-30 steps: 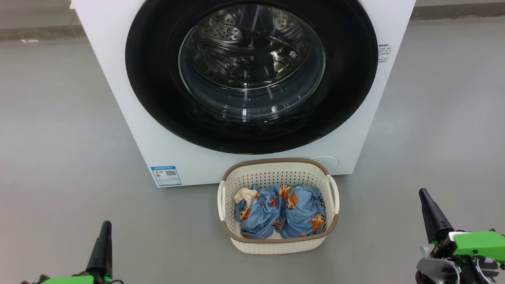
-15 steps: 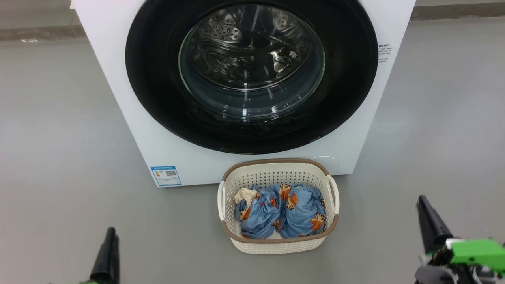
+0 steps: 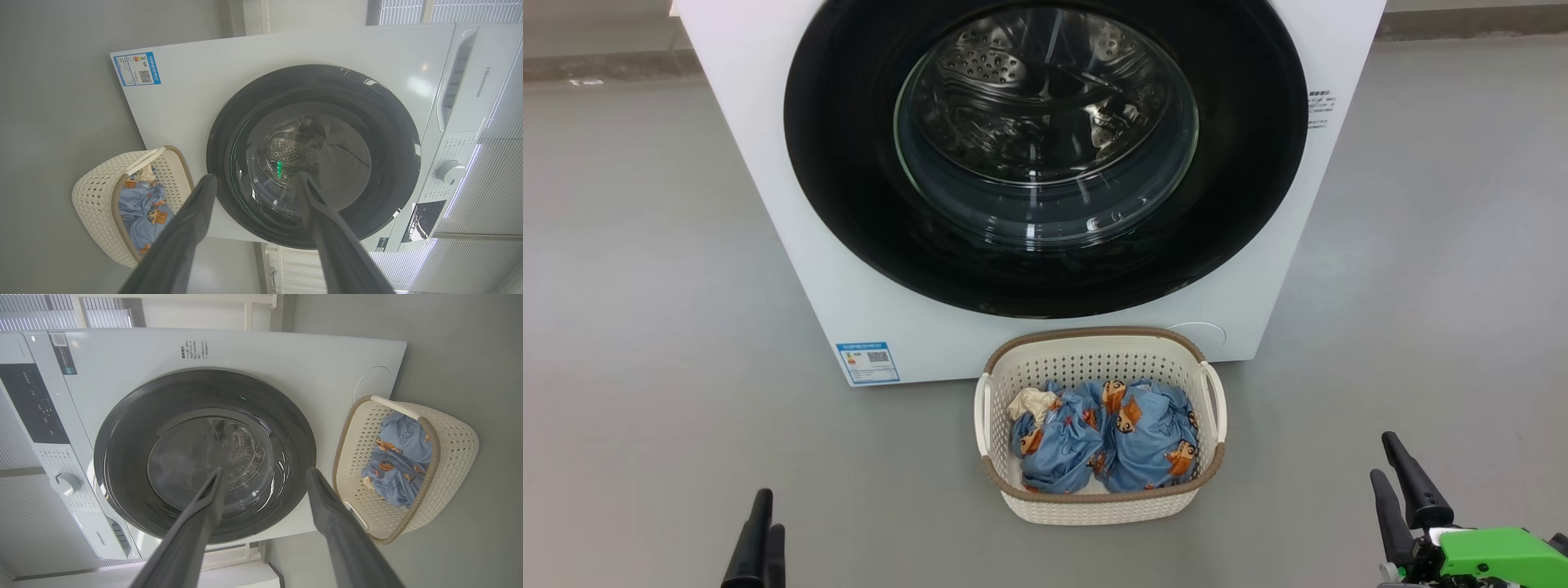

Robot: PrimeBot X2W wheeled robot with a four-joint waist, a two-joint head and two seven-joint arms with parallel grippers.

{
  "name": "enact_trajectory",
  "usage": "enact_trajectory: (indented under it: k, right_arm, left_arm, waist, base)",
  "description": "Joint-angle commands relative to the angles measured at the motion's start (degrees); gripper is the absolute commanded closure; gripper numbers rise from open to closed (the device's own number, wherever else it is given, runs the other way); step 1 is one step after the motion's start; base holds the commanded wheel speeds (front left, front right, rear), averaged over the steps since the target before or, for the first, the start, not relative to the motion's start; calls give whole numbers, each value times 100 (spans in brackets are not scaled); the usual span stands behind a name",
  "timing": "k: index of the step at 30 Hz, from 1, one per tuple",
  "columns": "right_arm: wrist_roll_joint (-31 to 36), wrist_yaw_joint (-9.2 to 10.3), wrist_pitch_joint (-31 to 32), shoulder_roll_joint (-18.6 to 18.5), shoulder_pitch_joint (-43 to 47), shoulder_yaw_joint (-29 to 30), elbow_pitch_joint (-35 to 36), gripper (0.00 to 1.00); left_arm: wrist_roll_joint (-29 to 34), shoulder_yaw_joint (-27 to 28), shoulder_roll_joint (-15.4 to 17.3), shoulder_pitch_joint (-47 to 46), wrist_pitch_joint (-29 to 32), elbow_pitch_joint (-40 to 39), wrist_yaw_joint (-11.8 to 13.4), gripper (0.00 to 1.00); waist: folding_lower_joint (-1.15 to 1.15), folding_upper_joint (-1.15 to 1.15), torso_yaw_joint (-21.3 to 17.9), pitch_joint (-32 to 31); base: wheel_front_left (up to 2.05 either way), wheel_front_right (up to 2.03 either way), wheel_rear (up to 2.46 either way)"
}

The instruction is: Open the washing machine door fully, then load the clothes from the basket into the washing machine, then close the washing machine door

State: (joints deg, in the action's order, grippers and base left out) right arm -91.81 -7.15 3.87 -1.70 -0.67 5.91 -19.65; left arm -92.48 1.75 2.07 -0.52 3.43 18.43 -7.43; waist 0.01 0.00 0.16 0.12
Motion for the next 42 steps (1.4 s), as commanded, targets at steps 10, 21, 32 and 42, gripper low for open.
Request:
enact_trajectory:
  k: [10,21,32,42]
  right_arm:
    - [598,-11,-197,-132,-213,-49,241,0]
    - [1506,-14,-377,-182,-249,-152,336,0]
    - [2458,-16,-556,-273,-272,-340,363,0]
    - [3282,-18,-720,-359,-303,-528,339,0]
  left_arm:
    - [638,-17,98,-156,-194,-306,-2,0]
    - [1611,-25,103,-167,-370,-378,-2,0]
    - [2628,-53,101,-168,-545,-439,-3,0]
    - [3549,-75,101,-172,-705,-491,-3,0]
  waist:
    - [-1,0,11,7]
    - [-1,0,31,8]
    - [-1,0,56,-2]
    - [-1,0,81,-9]
  base:
    - [0,0,0]
    - [0,0,0]
    - [0,0,0]
    - [0,0,0]
